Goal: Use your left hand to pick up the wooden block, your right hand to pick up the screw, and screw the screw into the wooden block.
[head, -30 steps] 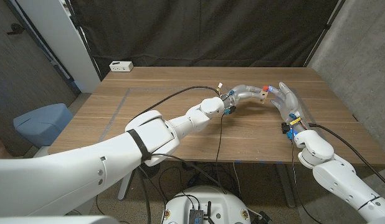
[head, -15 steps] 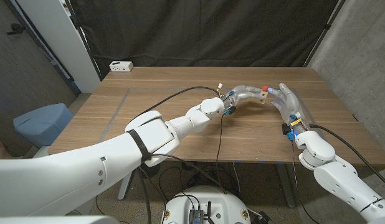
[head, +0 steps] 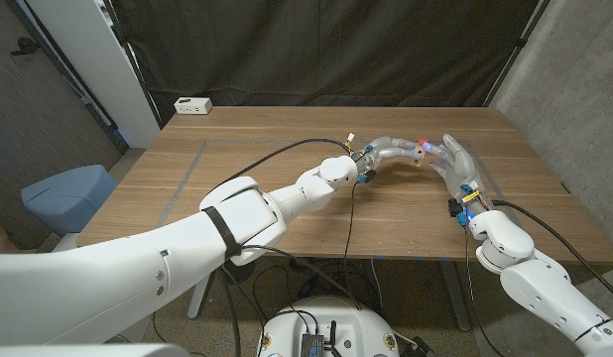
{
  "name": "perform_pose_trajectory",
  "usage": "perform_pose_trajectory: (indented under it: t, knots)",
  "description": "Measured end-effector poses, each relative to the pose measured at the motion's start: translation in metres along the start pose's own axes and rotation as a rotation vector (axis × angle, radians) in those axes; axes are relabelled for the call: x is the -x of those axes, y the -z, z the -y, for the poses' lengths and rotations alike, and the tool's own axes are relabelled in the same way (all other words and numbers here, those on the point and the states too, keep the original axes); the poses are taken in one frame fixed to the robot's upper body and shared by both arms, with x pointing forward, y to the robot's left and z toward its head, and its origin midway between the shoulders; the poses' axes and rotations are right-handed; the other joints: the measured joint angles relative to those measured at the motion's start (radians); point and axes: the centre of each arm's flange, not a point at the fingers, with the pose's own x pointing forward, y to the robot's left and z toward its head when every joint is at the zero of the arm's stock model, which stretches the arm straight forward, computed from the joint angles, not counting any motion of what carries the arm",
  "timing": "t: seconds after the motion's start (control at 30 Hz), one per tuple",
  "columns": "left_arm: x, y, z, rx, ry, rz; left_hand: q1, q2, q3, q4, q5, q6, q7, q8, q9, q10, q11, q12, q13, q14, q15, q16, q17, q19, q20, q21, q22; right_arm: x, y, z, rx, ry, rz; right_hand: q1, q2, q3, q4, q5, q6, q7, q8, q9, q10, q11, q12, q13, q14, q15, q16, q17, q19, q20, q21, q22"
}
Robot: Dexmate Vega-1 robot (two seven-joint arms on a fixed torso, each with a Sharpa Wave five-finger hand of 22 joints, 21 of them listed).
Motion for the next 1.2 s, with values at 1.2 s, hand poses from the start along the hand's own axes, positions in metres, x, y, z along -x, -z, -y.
perform_pose_trajectory:
  t: [1.2]
  knots:
    - [0.002, -0.004, 0.003, -0.011, 0.011, 0.038, 0.0, 0.0, 0.0, 0.0, 0.003, 0.0, 0.0, 0.0, 0.0, 0.002, 0.002, 0.0, 0.0, 0.0, 0.0, 0.0, 0.0, 0.0, 0.0, 0.0, 0.0, 0.009, -0.003, 0.011, 0.015, 0.055, 0.01, 0.0, 0.0, 0.0, 0.0, 0.0, -0.044, 0.003, -0.033, 0.0, 0.01, 0.018, -0.008, 0.0, 0.006, -0.005, 0.0, -0.004, 0.001, 0.002, 0.0, 0.0]
